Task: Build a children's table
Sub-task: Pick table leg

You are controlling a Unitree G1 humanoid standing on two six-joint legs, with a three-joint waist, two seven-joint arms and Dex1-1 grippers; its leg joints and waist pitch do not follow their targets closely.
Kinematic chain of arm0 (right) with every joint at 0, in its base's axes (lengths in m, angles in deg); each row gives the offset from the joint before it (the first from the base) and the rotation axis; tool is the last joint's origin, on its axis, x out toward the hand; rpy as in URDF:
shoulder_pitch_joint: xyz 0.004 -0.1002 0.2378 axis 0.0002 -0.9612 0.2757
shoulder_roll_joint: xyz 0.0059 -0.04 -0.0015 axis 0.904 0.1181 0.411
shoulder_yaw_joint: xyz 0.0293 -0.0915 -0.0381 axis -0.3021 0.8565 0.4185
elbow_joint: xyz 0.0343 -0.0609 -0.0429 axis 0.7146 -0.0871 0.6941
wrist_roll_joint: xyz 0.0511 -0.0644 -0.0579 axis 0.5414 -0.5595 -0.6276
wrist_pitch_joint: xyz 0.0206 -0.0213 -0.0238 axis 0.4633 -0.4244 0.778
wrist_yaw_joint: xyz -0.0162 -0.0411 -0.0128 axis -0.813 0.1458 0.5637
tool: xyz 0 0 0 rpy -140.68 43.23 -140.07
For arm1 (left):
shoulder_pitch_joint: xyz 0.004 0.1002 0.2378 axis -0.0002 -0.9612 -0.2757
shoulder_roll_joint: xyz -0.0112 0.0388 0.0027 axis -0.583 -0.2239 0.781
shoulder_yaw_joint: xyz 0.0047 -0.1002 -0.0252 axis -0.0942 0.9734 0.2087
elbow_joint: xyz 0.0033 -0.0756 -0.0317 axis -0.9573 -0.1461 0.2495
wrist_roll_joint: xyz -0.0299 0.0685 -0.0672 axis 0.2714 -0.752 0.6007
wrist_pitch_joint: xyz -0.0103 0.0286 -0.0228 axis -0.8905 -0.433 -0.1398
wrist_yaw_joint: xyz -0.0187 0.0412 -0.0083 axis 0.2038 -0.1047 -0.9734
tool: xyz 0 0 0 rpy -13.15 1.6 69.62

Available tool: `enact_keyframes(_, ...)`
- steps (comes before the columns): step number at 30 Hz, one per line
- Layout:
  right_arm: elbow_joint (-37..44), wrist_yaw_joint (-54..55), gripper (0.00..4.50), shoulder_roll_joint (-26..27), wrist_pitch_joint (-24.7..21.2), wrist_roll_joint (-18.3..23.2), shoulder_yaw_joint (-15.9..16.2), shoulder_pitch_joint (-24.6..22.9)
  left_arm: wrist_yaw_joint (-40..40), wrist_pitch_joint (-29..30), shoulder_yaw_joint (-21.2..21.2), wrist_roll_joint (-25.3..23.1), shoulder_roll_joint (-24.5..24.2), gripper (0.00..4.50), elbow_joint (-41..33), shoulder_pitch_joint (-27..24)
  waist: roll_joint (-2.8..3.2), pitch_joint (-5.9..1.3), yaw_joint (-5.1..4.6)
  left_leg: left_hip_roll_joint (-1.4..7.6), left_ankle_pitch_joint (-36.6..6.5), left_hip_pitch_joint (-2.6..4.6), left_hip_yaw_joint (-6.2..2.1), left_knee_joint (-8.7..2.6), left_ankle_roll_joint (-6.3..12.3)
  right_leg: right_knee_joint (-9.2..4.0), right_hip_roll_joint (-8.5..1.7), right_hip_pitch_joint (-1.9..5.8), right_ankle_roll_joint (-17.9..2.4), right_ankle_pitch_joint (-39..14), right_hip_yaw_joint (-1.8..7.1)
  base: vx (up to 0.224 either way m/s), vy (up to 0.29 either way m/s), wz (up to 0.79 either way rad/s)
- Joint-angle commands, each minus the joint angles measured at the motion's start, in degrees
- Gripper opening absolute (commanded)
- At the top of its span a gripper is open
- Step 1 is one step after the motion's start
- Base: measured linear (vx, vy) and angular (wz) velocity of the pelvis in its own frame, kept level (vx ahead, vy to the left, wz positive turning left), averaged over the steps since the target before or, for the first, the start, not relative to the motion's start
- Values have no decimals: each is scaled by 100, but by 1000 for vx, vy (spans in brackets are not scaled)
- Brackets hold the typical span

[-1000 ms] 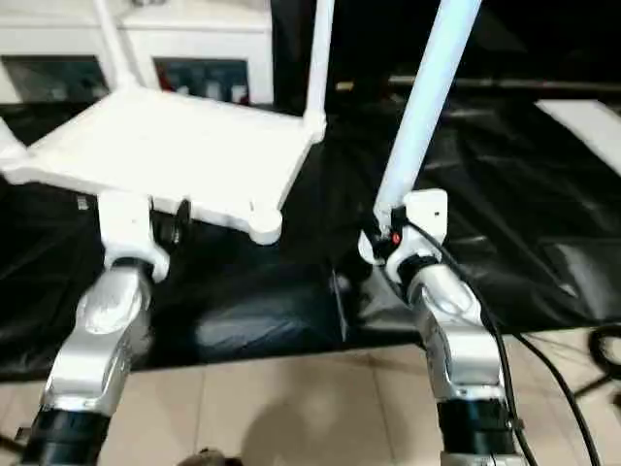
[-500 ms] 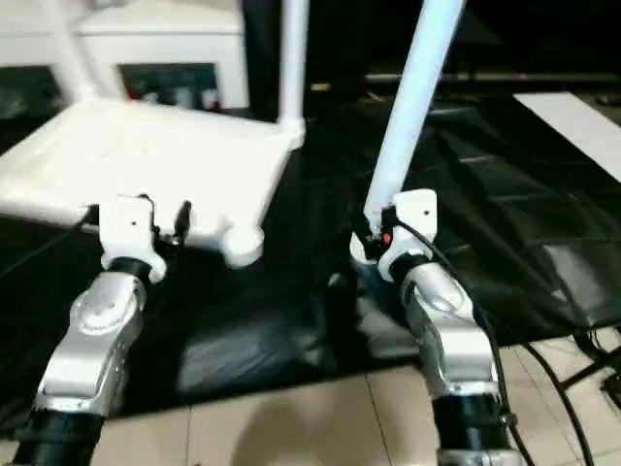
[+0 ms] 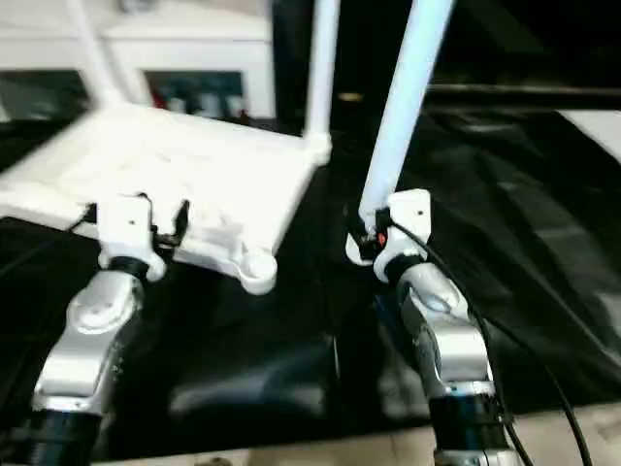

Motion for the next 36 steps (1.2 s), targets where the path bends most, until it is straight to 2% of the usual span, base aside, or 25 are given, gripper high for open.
enact_keyframes(1, 106, 23, 190, 80, 41, 33, -34, 117, 27, 38, 88, -26, -117, 335, -49, 37, -235, -300, 220, 462, -369, -336, 198, 305, 68, -1132, -1247, 620, 694, 209, 601, 71, -57, 53)
enact_keyframes(2, 104, 28, 190, 91, 34, 58, -57, 111, 31, 39, 91, -19, -123, 335, -41, 44, -227, -263, 243, 524, 6, -273, 357, 20, -407, -1092, -780, 726, -169, -212, 505, 82, -31, 11)
enact_keyframes(3, 103, 27, 190, 92, 32, 62, -61, 110, 32, 38, 91, -19, -125, 335, -39, 44, -84, -341, 321, 625, 365, -223, 446, -333, -306, -1072, -528, 882, -872, -209, 378, 82, -31, 11)
enact_keyframes(4, 99, 20, 190, 101, 22, 82, -84, 99, 42, 36, 92, -14, -136, 335, -29, 46, 65, -345, 349, 757, 497, -124, 449, -550, -236, -1070, -482, 847, -1047, -317, 265, 112, 13, 8)
enact_keyframes(5, 111, -6, 190, 93, 2, 121, -78, 61, 71, 35, 107, 0, -147, 335, -3, 56, 347, -362, 254, 1125, 411, 419, 316, -944, -155, -921, -170, 497, -965, -305, -120, 113, 86, 10)
enact_keyframes(6, 111, -6, 190, 93, 2, 121, -78, 61, 71, 35, 107, 0, -147, 335, -3, 56, 468, -390, -54, 1560, -684, 934, -199, -1172, 485, -197, 43, -55, -844, -599, -323, 113, 86, 10)
enact_keyframes(7, 116, -24, 190, 76, 14, 125, -44, 44, 91, 32, 119, 4, -137, 335, 23, 81, 442, -492, -125, 1651, -734, 1159, -349, -1121, 838, -36, -17, -240, -694, -592, -309, 125, 106, 6)
enact_keyframes(8, 117, -24, 190, 75, 16, 124, -39, 42, 95, 32, 121, 7, -134, 335, 27, 85, 406, -530, -127, 1619, -232, 1194, -387, -987, 1417, 171, -65, -458, -252, -337, -285, 118, 71, 5)
enact_keyframes(10, 129, -36, 190, 63, 19, 104, -21, 43, 121, 26, 112, 30, -104, 335, 68, 109, 315, -435, -115, 1533, 247, 1012, -177, -1053, 1741, 257, -141, -582, 231, 106, -236, 100, 56, 4)
enact_keyframes(11, 132, -41, 190, 59, 20, 98, -16, 43, 124, 24, 110, 35, -101, 335, 73, 110, 199, -417, -101, 1423, 167, 941, -32, -1089, 1682, 76, -222, -587, 194, 455, -149, 66, -3, -1)
enact_keyframes(12, 150, -80, 190, 31, 46, 62, -3, 44, 147, 18, 85, 64, -76, 335, 104, 113, -48, -354, -74, 1091, -542, 697, 289, -1014, 1200, -517, -415, -318, -66, 796, 78, 66, -3, -1)
enact_keyframes(13, 156, -94, 190, 23, 57, 52, -2, 44, 154, 16, 76, 74, -70, 335, 112, 114, -278, -395, 14, 712, -800, 319, 507, -749, 887, -801, -579, 127, -35, 383, 369, 41, -66, 5)
enact_keyframes(14, 191, -191, 190, -25, 71, 67, -1, 40, 236, 0, 42, 159, -25, 335, 155, 115, -234, -350, 285, 559, -749, 209, 604, -67, 240, -1234, -1155, 339, -449, -1865, 816, 49, -75, 3)
enact_keyframes(15, 202, -222, 190, -43, 69, 75, 2, 38, 279, -11, 32, 200, -8, 335, 168, 114, -238, -375, 317, 627, -174, -120, 480, 60, -145, -1082, -1085, 605, -755, -2233, 766, 49, -75, 3)
enact_keyframes(16, 214, -278, 190, -79, 70, 97, 4, 37, 457, -33, 88, 481, 110, 335, 152, 90, -251, -391, 348, 647, 97, -158, 470, -5, -266, -1037, -1010, 594, -903, -1761, 720, 85, -32, -3)
enact_keyframes(17, 233, -376, 190, -118, 72, 157, -8, 31, 653, 44, 91, 695, 175, 335, 129, 70, -199, -333, 318, 740, 684, -179, 472, -261, -391, -909, -817, 505, -1339, -427, 470, 76, -7, -1)
enact_keyframes(19, 243, -611, 190, -255, 89, 292, -56, 36, 1694, 23, -225, 1024, -16, 335, 173, 40, 97, -422, 299, 988, 1653, 107, 509, -805, -292, -611, -380, 221, -1343, 991, 10, 75, 22, -3)
enact_keyframes(20, 230, -684, 190, -311, 88, 336, -74, 45, 2190, -47, -396, 1114, -153, 335, 196, 29, 128, -475, 233, 1208, 1905, 264, 429, -731, -60, -420, -289, -2, -1182, 1574, 13, 99, 76, -1)
enact_keyframes(21, 230, -684, 190, -311, 88, 336, -74, 45, 2190, -47, -396, 1114, -153, 335, 196, 29, 107, -604, 196, 1263, 3256, 407, 317, -577, 66, -270, -305, -114, -1189, 2629, 36, 99, 76, -1)
enact_keyframes(23, 199, -778, 190, -377, 107, 374, -92, 61, 2757, -66, -523, 1301, -291, 362, 194, 35, 76, -571, 258, 1200, 3758, 410, 390, -514, 39, -349, -341, -222, -1201, 2781, 45, 33, 60, 0)
enact_keyframes(24, 55, -986, 190, -538, 130, 460, -166, 127, 3640, 5, -865, 1246, -670, 372, 388, 295, 47, -539, 265, 1151, 3380, 319, 448, -562, -10, -376, -385, -149, -1261, 2666, 49, 3, 60, -2)
enact_keyframes(26, -86, -1206, 190, -713, 152, 489, -178, 198, 4241, -143, -1218, 859, -993, 383, 875, 735, 2, -435, 401, 1132, 1016, 204, 625, -752, -244, -532, -509, -66, -1402, 1437, 90, -33, 9, 2)
enact_keyframes(29, -130, -1299, 190, -769, 157, 481, -176, 224, 4413, -238, -1340, 704, -1093, 409, 1122, 929, -36, -336, 376, 1216, -820, 302, 749, -943, -736, -703, -548, -85, -1433, 8, 111, -78, 7, 6)
enact_keyframes(32, -128, -1479, 190, -896, 86, 517, -204, 254, 4838, -540, -1671, 257, -1249, 415, 1912, 1520, -84, -258, 358, 1219, -1621, 393, 818, -1038, -1037, -897, -613, -155, -1079, -1529, 135, -77, -3, 4)
enact_keyframes(36, -29, -1686, 190, -1076, 18, 583, -253, 155, 5354, -896, -2049, -258, -1333, 415, 3189, 2402, -44, -318, 384, 1247, -1342, 379, 816, -1109, -1127, -902, -608, -126, -888, -1080, 117, -32, -4, -1)
